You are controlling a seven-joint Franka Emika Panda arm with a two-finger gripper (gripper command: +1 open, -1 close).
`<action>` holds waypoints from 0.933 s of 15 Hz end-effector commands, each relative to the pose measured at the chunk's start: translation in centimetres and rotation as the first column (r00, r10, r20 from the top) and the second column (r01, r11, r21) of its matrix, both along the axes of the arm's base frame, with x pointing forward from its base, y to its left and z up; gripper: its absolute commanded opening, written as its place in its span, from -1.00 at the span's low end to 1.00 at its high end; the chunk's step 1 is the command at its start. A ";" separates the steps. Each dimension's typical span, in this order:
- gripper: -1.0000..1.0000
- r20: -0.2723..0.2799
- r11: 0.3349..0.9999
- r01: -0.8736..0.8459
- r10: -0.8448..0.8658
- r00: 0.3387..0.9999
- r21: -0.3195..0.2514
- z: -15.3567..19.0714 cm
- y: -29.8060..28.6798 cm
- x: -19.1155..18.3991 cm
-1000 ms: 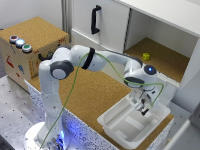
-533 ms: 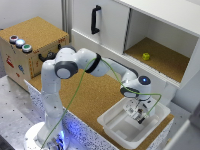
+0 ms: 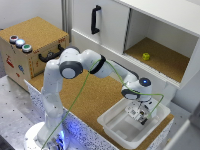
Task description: Go towards the white box and store the purple object
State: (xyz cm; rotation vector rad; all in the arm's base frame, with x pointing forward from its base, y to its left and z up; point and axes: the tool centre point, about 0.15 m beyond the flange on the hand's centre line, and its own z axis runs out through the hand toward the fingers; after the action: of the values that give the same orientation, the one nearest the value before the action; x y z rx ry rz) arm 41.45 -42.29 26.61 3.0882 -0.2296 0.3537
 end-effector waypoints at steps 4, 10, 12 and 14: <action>1.00 0.174 0.978 -0.205 0.197 0.965 0.028 13.3 9.3 1.3; 1.00 0.312 0.928 -0.368 0.369 0.876 -0.064 19.8 15.6 9.4; 1.00 0.327 0.917 -0.394 0.392 0.860 -0.064 21.3 16.2 12.6; 1.00 0.342 0.911 -0.410 0.401 0.850 -0.051 22.2 16.7 15.2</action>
State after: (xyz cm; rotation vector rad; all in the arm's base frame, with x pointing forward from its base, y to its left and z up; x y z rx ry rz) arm 49.40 -26.82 46.16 3.0280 0.3336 0.8862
